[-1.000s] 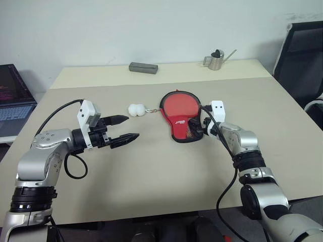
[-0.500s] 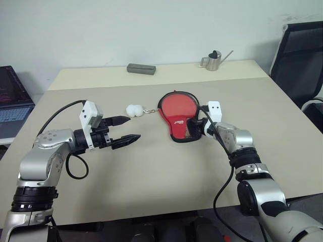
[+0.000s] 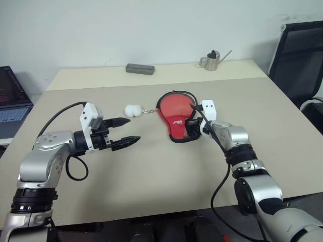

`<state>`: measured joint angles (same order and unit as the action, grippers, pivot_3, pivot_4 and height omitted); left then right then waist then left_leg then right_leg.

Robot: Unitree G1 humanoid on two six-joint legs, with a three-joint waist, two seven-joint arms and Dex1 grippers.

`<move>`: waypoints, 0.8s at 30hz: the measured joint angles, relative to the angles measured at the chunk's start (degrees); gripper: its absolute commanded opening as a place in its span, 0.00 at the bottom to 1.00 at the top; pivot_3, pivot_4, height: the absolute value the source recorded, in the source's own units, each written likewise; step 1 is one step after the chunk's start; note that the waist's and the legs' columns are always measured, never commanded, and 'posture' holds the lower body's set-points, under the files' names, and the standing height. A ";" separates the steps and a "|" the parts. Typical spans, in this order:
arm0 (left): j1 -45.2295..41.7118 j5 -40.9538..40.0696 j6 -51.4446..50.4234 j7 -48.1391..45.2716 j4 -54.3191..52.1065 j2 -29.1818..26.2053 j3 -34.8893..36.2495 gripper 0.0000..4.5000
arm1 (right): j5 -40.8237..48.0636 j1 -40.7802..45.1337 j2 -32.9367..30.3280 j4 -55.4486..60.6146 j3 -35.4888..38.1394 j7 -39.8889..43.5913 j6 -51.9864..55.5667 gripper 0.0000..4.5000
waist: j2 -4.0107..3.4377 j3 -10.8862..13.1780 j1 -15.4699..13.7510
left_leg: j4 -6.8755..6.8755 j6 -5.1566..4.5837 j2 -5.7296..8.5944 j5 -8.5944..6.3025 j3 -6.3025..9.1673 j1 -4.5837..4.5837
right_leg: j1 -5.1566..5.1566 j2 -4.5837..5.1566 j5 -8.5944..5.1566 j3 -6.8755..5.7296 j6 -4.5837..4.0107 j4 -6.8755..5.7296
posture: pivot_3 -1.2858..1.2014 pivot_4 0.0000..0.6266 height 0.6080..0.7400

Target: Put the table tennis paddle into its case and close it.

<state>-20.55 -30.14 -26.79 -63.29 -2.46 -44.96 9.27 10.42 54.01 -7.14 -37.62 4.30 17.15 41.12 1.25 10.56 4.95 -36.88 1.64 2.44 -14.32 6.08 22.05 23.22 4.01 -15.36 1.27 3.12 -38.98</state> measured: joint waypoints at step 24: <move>5.89 -5.55 -6.60 -9.57 -7.08 -8.57 1.09 1.00 | 7.45 -10.88 0.98 30.73 4.99 -6.12 28.43 0.01 | -0.05 0.04 -0.33 | 0.08 0.11 -0.03 -0.09 0.07 0.24 | 0.13 0.01 -0.05 -0.10 -0.06 0.14 | 0.52 0.24 1.00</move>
<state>-14.66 -35.69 -33.39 -72.86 -9.54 -53.53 10.36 17.87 43.13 -6.15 -6.89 9.29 11.03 69.55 1.20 10.59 4.62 -36.79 1.75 2.41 -14.40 6.15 22.29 23.35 4.02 -15.41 1.17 3.06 -38.84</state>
